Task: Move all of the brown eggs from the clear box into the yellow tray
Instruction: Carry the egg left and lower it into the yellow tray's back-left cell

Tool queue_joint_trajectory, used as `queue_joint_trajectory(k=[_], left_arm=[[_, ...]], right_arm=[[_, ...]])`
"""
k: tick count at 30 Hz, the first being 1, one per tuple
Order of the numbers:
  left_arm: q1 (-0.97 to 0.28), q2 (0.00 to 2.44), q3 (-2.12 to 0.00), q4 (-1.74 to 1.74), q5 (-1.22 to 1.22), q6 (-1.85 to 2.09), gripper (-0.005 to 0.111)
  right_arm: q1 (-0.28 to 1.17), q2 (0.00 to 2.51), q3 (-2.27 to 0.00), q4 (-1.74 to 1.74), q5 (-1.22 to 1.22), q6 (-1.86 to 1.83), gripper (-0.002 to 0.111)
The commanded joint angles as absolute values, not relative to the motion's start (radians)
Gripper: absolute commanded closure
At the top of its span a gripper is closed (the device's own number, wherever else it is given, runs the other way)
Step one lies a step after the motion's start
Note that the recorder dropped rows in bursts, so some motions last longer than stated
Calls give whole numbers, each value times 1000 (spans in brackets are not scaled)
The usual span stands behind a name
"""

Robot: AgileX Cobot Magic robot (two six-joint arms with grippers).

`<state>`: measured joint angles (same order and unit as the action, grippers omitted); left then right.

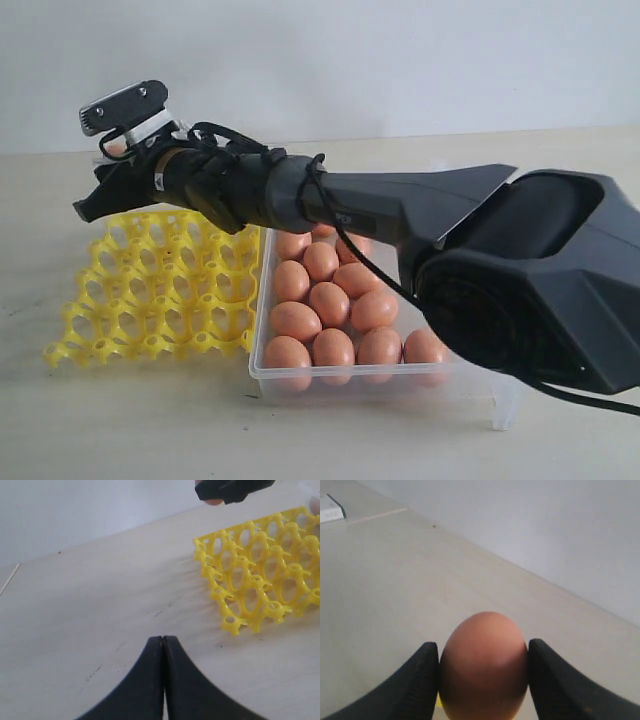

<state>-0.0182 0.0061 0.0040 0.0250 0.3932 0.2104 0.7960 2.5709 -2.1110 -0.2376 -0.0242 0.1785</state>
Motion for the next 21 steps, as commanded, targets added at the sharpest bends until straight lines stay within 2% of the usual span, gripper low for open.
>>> queue_joint_trajectory(k=[1, 12, 21], left_arm=[[-20, 0, 0, 25, 389, 205, 107], [-20, 0, 0, 25, 389, 205, 107], [-20, 0, 0, 25, 389, 205, 107]], right_arm=[[796, 2608, -2167, -236, 39, 186, 108], [812, 2650, -2171, -239, -107, 184, 108], [814, 2682, -2171, -243, -111, 186, 106]])
